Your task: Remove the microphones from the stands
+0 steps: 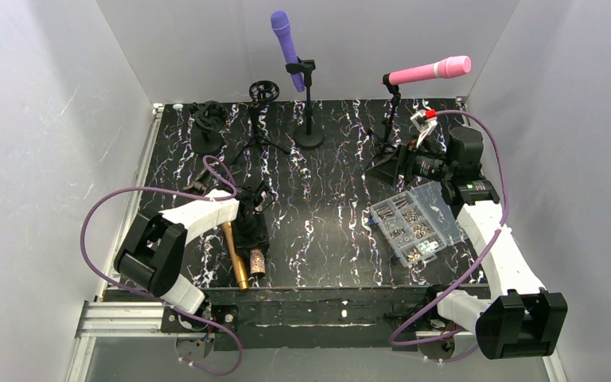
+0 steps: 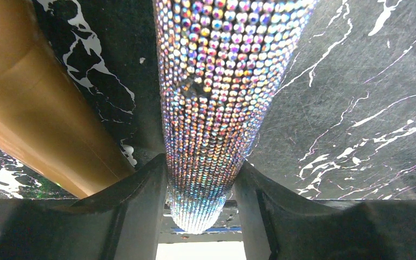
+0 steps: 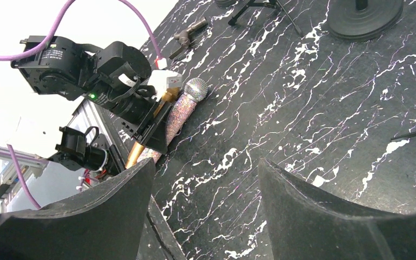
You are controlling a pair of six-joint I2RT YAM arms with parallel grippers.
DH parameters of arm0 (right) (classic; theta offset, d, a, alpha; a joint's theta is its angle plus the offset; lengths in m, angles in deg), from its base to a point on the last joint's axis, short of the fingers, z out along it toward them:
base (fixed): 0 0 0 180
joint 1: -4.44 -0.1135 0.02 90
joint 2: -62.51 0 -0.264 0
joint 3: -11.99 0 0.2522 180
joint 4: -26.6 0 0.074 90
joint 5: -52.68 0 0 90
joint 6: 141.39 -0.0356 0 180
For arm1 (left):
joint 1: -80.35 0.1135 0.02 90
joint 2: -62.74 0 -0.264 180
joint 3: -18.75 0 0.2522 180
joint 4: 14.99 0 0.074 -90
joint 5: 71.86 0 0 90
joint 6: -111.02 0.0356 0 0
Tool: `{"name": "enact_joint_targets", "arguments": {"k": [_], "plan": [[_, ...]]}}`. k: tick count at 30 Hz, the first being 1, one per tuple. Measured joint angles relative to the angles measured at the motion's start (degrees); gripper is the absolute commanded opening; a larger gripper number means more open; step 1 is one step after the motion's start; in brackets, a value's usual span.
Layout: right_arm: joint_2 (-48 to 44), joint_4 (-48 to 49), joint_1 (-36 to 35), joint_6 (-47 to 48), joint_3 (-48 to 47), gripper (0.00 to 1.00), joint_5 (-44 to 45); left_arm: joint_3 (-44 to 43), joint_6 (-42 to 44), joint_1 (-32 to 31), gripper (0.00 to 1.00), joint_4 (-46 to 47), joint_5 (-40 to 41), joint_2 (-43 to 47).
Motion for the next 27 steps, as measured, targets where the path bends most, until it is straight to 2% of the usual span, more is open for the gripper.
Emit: {"name": "enact_joint_targets", "arguments": {"k": [11, 27], "plan": [[-0.2, -0.2, 0.0, 0.3, 0.0, 0.77, 0.3, -1.8, 0.2, 0.0, 0.60, -0.8, -0.2, 0.5], [-1.3, -1.8, 0.4, 2.8, 0.0, 0.78, 1.5, -6.9, 2.8, 2.2, 0.71, -6.2, 0.9, 7.3]]}}
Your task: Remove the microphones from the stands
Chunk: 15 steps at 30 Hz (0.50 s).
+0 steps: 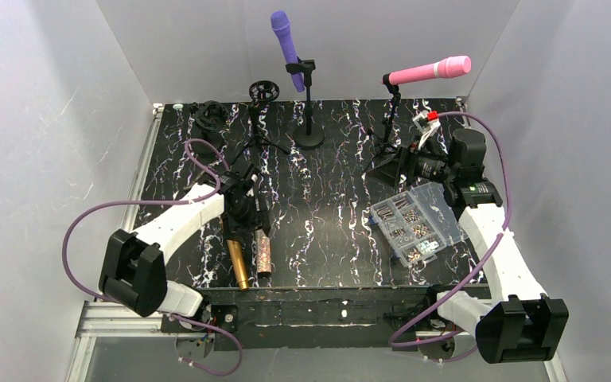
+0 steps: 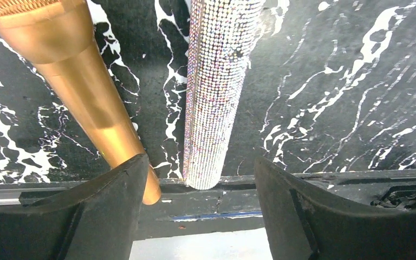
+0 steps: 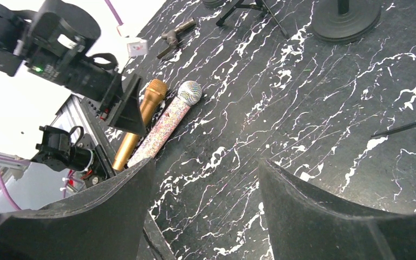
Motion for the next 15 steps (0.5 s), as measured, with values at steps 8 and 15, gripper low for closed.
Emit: {"name": "enact_joint_targets", "arguments": {"k": [8, 15], "plan": [[-1.4, -2.2, 0.3, 3.3, 0.0, 0.78, 3.5, -5.2, 4.6, 0.0, 0.79, -1.7, 0.1, 2.3], [-5.0, -4.0, 0.9, 7.2, -0.3, 0.79, 10.4, -10.4, 10.6, 0.0, 0.88, -2.3, -1.4, 2.3]]}}
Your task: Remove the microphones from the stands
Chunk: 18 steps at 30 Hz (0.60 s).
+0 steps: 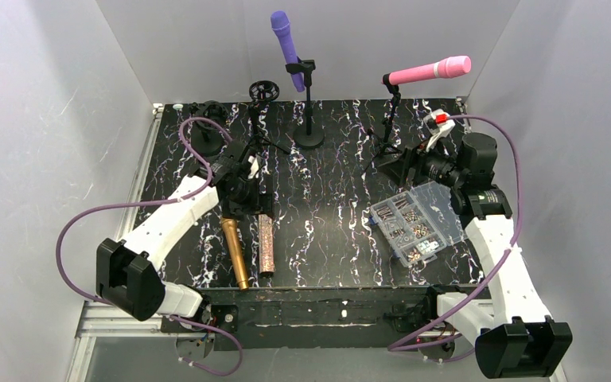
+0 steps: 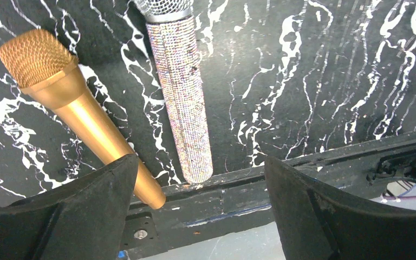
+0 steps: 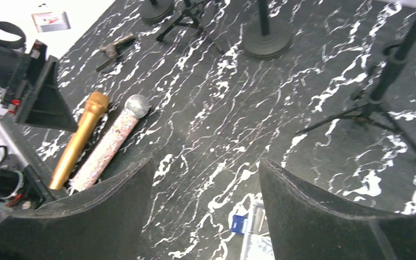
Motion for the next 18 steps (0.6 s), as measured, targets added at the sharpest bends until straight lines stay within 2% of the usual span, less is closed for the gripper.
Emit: {"name": "enact_joint_targets", "arguments": {"k": [9, 18], "plan": [[-0.7, -0.5, 0.5, 3.1, -6.1, 0.79, 8.6, -4.1, 6.4, 0.0, 0.98, -0.5, -3.7, 0.1], [6.7, 4.7, 2.7, -3.8, -16.7, 0.79, 17.2, -8.1, 14.4, 0.0, 0.98, -0.4, -9.2, 0.4]]}}
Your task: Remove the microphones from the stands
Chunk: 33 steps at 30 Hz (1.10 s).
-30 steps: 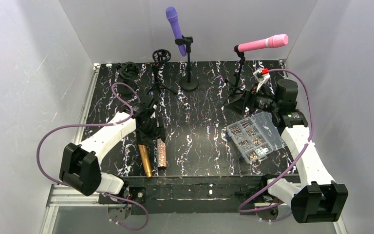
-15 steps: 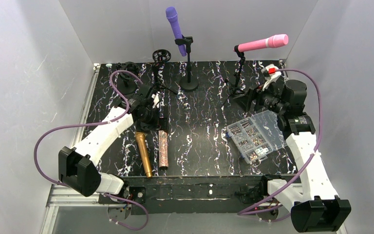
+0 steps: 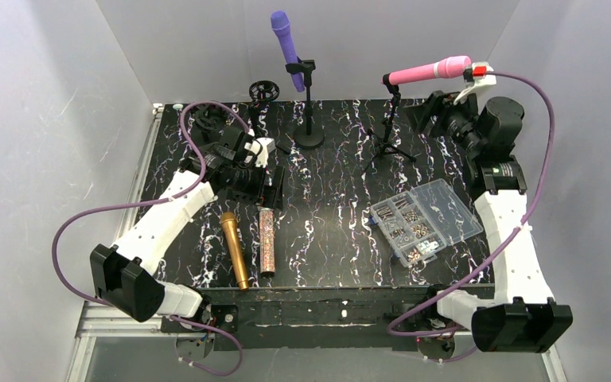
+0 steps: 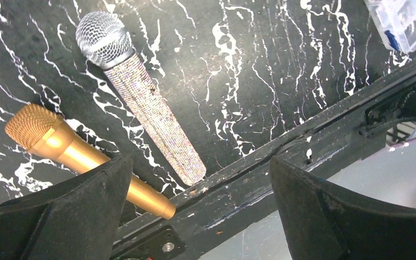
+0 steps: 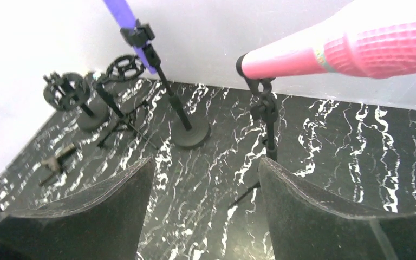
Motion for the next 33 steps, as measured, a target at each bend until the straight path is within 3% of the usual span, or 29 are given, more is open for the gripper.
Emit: {"name": "enact_joint_targets", "arguments": {"k": [13, 24, 33], "plan": [[7.6, 7.3, 0.9, -12.2, -1.9, 0.78, 6.9, -2.8, 5.2, 0.0, 0.98, 1.2, -4.5, -0.1], [9.8, 10.6, 1.2, -13.7, -3.4, 0.78, 9.8, -4.0, 4.5, 0.0, 0.98, 1.8, -6.1, -2.3], [8.9, 12.8, 1.2, -11.3, -0.9, 0.75, 8.4, -12.0, 8.6, 0.0, 0.98, 1.4, -8.2, -5.9]]}}
